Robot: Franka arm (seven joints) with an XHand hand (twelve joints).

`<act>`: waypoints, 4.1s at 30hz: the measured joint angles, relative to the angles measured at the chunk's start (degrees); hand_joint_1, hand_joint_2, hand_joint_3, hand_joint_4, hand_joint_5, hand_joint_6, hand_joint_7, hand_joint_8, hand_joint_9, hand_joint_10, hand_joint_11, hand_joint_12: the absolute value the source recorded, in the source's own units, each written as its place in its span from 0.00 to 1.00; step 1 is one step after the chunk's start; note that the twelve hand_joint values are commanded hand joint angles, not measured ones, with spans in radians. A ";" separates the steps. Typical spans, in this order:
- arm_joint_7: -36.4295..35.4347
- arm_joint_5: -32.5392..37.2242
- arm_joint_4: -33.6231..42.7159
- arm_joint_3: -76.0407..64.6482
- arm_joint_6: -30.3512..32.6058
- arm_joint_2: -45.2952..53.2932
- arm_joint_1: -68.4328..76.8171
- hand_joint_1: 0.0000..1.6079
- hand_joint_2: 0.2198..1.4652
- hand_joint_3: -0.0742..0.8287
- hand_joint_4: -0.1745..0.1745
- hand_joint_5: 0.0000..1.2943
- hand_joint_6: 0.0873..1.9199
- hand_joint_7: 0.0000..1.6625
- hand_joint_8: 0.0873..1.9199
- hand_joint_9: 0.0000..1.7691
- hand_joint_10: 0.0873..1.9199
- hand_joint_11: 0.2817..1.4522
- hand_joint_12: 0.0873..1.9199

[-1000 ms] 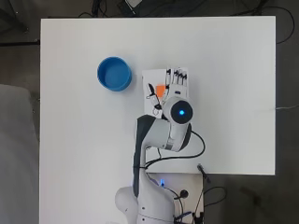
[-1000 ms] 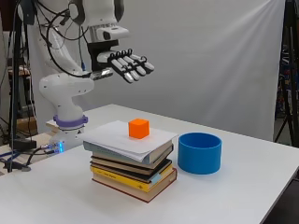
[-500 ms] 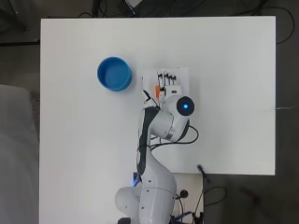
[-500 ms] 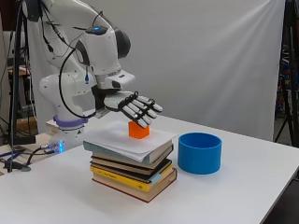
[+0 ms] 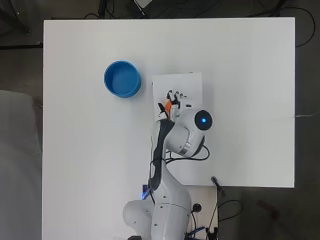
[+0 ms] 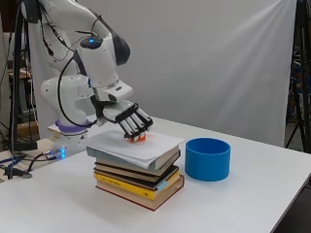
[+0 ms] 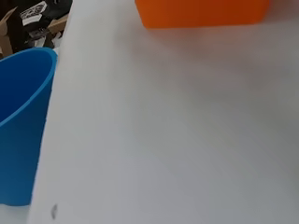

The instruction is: Teleoperate dual arm-hand system to pick and place objects

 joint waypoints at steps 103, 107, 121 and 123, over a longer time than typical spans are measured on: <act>8.89 -11.40 41.96 18.70 -27.71 3.94 2.45 0.07 0.63 0.10 0.72 0.18 0.00 0.15 0.00 0.20 0.00 0.12 0.00; 11.63 -14.51 40.79 15.26 -30.21 0.52 1.61 0.08 0.64 0.10 0.72 0.18 0.00 0.15 0.00 0.19 0.00 0.12 0.00; 13.15 -15.21 35.14 12.36 -29.01 -1.18 0.88 0.09 0.65 0.08 0.72 0.18 0.00 0.13 0.00 0.19 0.00 0.11 0.00; 13.53 -15.16 34.56 12.43 -28.72 -1.36 0.86 0.09 0.64 0.08 0.71 0.18 0.00 0.13 0.00 0.19 0.00 0.12 0.00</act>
